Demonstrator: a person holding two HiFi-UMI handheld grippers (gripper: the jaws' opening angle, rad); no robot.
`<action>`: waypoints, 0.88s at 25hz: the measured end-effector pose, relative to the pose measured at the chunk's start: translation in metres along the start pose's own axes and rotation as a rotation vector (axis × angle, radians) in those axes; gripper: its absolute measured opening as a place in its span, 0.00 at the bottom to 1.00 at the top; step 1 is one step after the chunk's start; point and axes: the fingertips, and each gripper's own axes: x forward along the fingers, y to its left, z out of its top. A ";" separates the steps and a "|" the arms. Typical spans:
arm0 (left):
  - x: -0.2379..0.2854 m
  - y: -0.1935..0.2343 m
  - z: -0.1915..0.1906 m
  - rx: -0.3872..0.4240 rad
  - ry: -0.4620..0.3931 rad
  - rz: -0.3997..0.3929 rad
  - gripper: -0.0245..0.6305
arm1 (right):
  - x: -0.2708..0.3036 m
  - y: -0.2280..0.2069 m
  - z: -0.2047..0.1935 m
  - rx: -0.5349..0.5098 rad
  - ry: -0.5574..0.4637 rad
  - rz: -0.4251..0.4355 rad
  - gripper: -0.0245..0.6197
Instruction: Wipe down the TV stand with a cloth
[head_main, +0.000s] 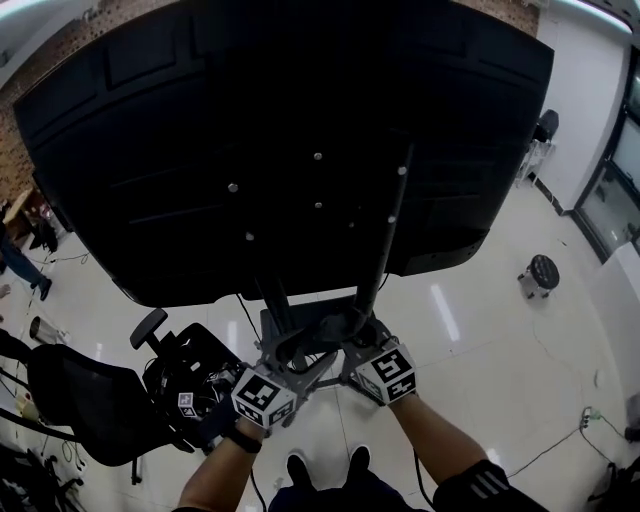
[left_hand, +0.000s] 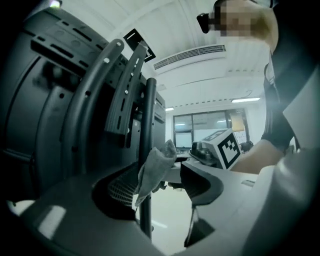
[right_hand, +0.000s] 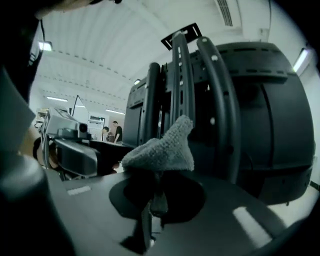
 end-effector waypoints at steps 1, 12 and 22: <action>0.004 -0.005 0.017 0.020 -0.019 -0.007 0.48 | -0.010 -0.006 0.024 -0.015 -0.036 -0.002 0.09; 0.019 -0.036 0.136 0.186 -0.150 0.007 0.48 | -0.085 -0.097 0.196 -0.122 -0.195 -0.048 0.09; 0.036 -0.046 0.191 0.278 -0.189 0.013 0.48 | -0.065 -0.129 0.280 -0.234 -0.178 -0.032 0.10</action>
